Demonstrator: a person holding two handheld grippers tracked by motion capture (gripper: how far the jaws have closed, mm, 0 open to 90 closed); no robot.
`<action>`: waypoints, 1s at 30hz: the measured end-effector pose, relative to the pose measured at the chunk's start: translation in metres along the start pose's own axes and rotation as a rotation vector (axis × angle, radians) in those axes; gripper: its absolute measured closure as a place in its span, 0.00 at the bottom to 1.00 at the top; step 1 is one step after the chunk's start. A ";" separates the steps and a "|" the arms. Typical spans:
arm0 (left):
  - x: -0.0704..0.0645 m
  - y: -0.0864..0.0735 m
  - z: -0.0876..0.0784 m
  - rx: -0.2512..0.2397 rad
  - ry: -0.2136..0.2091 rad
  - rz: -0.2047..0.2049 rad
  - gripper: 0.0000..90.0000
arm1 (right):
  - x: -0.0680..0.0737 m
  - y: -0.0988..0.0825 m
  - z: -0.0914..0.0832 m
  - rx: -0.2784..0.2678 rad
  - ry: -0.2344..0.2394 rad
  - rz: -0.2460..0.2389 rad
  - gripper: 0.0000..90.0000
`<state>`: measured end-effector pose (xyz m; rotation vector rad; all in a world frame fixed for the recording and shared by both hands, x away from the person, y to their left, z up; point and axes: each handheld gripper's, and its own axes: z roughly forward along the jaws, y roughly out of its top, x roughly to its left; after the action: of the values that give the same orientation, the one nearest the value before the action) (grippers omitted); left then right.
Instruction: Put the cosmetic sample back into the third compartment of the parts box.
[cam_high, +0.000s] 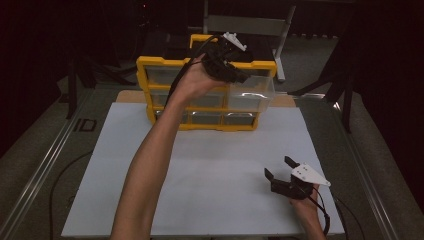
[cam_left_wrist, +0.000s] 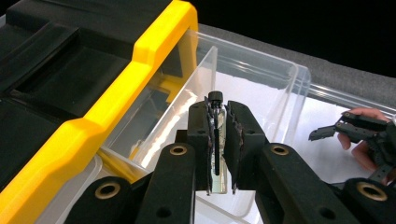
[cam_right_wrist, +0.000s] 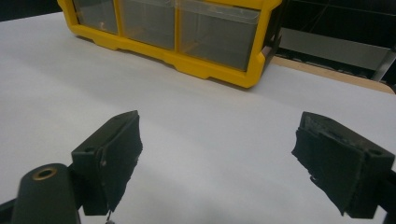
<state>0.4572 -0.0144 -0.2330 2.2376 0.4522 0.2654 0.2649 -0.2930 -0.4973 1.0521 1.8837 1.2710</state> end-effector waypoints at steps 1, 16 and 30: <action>0.000 0.000 0.001 0.000 -0.001 -0.002 0.91 | 0.000 0.000 0.000 0.000 0.000 0.002 0.16; 0.006 -0.005 -0.005 -0.030 0.036 -0.067 0.29 | 0.000 0.000 0.000 0.001 0.000 0.001 0.16; 0.005 -0.017 -0.011 -0.009 0.069 -0.042 0.17 | -0.001 0.000 0.000 -0.002 -0.005 -0.001 0.16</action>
<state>0.4541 0.0054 -0.2393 2.2128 0.5336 0.3223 0.2654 -0.2938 -0.4973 1.0524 1.8782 1.2688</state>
